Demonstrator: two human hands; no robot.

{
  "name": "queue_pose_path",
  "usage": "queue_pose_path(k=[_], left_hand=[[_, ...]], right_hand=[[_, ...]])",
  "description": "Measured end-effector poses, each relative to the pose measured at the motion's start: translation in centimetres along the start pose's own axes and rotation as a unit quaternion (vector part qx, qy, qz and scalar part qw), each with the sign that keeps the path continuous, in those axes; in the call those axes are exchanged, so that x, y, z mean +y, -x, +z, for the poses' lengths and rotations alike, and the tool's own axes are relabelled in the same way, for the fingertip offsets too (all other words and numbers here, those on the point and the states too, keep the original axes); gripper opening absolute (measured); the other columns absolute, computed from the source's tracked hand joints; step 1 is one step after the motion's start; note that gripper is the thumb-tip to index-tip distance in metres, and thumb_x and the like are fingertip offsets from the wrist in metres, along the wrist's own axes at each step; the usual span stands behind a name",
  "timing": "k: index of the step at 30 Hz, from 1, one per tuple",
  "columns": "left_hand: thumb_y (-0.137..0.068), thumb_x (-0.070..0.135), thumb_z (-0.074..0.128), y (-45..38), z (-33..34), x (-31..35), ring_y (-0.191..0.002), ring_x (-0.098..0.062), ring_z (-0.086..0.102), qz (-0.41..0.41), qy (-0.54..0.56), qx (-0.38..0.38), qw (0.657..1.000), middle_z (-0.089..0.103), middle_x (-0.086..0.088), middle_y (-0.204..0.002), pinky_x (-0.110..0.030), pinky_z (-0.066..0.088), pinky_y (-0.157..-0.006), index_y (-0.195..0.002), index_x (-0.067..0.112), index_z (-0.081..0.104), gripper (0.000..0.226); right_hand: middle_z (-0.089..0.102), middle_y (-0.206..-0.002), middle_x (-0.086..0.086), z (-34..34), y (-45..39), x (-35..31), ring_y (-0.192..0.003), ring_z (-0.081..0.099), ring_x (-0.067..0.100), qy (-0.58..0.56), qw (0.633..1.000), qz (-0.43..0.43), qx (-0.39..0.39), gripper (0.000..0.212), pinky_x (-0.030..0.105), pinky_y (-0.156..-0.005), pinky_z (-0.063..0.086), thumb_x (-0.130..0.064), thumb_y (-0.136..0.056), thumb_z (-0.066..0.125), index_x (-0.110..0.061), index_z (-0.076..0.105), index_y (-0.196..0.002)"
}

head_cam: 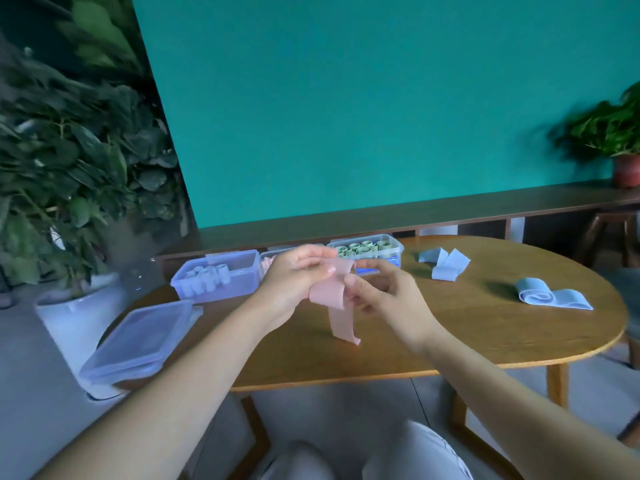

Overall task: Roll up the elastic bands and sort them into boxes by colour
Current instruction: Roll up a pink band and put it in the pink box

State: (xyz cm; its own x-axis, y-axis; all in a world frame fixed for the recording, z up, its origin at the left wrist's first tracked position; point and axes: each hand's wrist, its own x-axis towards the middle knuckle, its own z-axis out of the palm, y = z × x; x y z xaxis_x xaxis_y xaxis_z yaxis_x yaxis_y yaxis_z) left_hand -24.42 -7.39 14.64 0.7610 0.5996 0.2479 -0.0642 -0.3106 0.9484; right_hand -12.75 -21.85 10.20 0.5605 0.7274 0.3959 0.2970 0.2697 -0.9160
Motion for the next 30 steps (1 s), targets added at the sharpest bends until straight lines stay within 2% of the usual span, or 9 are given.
queue_pose_path(k=[5,8,11,15,19,21,23,26,30], left_hand=[[-0.093,0.005,0.068,2.3,-1.1,2.7,-0.108,-0.019,0.068,0.028,-0.015,0.017,0.999,0.070,-0.001,-0.115,-0.038,0.057,-0.087,-0.117,0.019,0.070,0.027],[-0.093,-0.002,0.066,3.5,-1.4,3.8,-0.089,-0.007,0.072,0.035,-0.004,0.028,0.999,0.066,-0.005,-0.119,-0.021,0.057,-0.066,-0.126,0.007,0.064,0.035],[-0.093,0.004,0.067,4.4,-1.8,4.5,-0.096,0.002,0.065,0.037,-0.013,0.046,0.998,0.064,-0.004,-0.123,-0.013,0.053,-0.065,-0.131,0.007,0.061,0.038],[-0.096,0.009,0.064,5.5,-2.4,6.0,-0.118,-0.019,0.063,0.032,-0.018,0.062,0.997,0.062,-0.009,-0.133,-0.037,0.053,-0.100,-0.135,0.006,0.057,0.040],[-0.100,0.019,0.061,6.8,-3.1,7.9,-0.117,-0.020,0.064,0.021,-0.024,0.044,0.999,0.072,0.002,-0.120,-0.053,0.046,-0.107,-0.132,0.011,0.059,0.033],[-0.100,0.021,0.061,7.3,-3.6,8.8,-0.114,-0.020,0.067,0.019,-0.016,0.026,0.999,0.074,0.002,-0.115,-0.049,0.050,-0.103,-0.130,0.014,0.059,0.031],[-0.099,0.022,0.063,7.9,-4.0,9.7,-0.110,-0.022,0.069,0.008,0.009,0.020,1.000,0.070,-0.009,-0.121,-0.038,0.058,-0.093,-0.128,0.012,0.060,0.031],[-0.098,0.026,0.064,9.0,-4.6,10.8,-0.097,-0.024,0.074,-0.007,0.011,0.024,1.000,0.072,-0.014,-0.114,-0.027,0.061,-0.077,-0.124,0.007,0.062,0.032],[-0.095,0.045,0.065,10.2,-4.9,11.8,-0.073,-0.019,0.076,0.011,-0.134,0.106,0.985,0.073,-0.003,-0.099,-0.027,0.060,-0.080,-0.111,0.016,0.069,0.034]], right_hand=[[0.078,-0.092,0.003,1.7,1.2,-2.8,-0.093,0.075,0.015,-0.005,0.999,-0.032,-0.005,0.058,0.031,-0.091,0.057,-0.036,-0.088,0.077,-0.028,0.049,-0.138],[0.078,-0.090,0.004,2.5,1.9,-4.6,-0.090,0.075,0.017,-0.010,0.998,-0.059,-0.018,0.060,0.031,-0.086,0.060,-0.027,-0.088,0.078,-0.029,0.047,-0.139],[0.077,-0.091,0.007,3.2,2.5,-6.1,-0.088,0.074,0.022,-0.003,0.995,-0.086,-0.053,0.047,0.035,-0.080,0.061,-0.019,-0.086,0.080,-0.028,0.059,-0.127],[0.077,-0.091,0.011,3.7,2.9,-7.6,-0.087,0.074,0.028,-0.008,0.994,-0.101,-0.046,0.023,0.034,-0.078,0.061,-0.008,-0.088,0.077,-0.014,0.073,-0.109],[0.077,-0.086,0.012,3.9,3.1,-9.0,-0.083,0.075,0.026,-0.014,0.993,-0.115,-0.028,0.017,0.032,-0.075,0.061,-0.006,-0.088,0.076,-0.006,0.076,-0.104],[0.077,-0.085,0.014,4.0,3.2,-9.9,-0.079,0.074,0.023,-0.014,0.992,-0.125,-0.029,0.014,0.029,-0.071,0.060,-0.006,-0.087,0.076,-0.006,0.076,-0.101],[0.076,-0.084,0.017,4.1,3.2,-10.9,-0.074,0.073,0.019,-0.033,0.991,-0.131,-0.023,0.014,0.027,-0.067,0.059,-0.004,-0.087,0.075,-0.005,0.075,-0.101],[0.075,-0.083,0.020,4.1,2.8,-12.0,-0.069,0.072,0.019,-0.073,0.990,-0.120,-0.018,0.019,0.027,-0.066,0.060,-0.002,-0.087,0.074,0.002,0.072,-0.106],[0.074,-0.081,0.020,4.3,2.0,-12.9,-0.069,0.071,0.019,-0.082,0.991,-0.099,-0.037,0.012,0.028,-0.068,0.061,-0.002,-0.087,0.074,0.000,0.074,-0.099]])
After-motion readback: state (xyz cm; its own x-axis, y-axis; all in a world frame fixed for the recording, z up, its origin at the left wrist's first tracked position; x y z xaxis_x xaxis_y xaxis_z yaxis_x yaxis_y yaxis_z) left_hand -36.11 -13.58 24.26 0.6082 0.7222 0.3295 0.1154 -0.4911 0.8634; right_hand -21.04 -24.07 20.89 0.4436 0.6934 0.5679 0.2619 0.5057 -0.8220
